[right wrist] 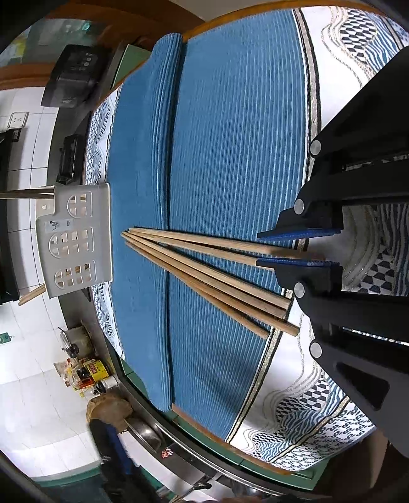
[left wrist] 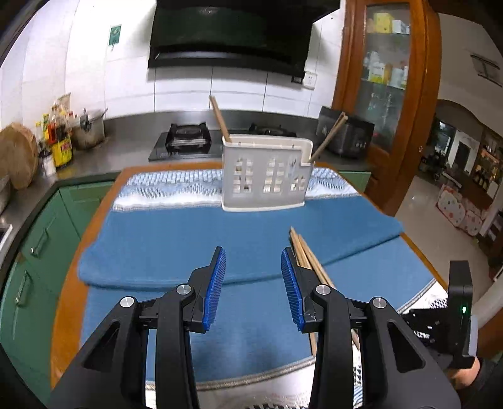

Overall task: Organize utensils
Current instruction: 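Move both open tools back over the chopstick pile on the mat, then close the right tool on a chopstick while the left tool grasps another chopstick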

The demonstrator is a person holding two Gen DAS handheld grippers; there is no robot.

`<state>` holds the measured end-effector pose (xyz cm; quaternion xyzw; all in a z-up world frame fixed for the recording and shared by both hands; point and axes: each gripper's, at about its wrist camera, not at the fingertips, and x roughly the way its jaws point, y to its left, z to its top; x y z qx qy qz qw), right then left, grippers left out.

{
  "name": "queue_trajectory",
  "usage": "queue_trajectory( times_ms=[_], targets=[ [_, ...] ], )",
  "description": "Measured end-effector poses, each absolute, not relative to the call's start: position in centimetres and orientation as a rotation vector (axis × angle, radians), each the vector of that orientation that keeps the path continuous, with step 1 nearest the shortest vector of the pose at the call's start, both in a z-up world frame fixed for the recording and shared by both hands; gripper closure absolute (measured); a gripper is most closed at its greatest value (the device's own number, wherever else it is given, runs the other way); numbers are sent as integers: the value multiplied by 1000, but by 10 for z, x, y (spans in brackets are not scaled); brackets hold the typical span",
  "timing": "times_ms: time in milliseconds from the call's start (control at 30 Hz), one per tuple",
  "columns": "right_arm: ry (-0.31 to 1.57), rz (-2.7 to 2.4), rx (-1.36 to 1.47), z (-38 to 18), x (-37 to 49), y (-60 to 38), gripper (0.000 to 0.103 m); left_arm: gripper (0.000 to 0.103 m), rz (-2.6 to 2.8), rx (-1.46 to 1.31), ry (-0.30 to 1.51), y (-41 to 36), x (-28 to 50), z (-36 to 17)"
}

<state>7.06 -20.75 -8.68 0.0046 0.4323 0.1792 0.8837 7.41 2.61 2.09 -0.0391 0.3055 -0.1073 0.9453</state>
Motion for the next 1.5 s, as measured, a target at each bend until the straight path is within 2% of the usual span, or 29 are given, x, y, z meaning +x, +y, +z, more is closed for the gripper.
queue_trajectory(
  times_ms=[133,700,1167,1500],
  targets=[
    [902,362,-3,-89,73,-204,95,66,-229,-99,659,23,70,4],
    [925,329,-29,-100,80,-198,95,66,-257,-101,763,5,58,-36],
    [854,300,11,-86,71,-223,96,66,-357,-47,861,-43,62,-72],
    [742,306,38,-50,56,-241,96,77,-314,-26,913,-59,83,-92]
  ],
)
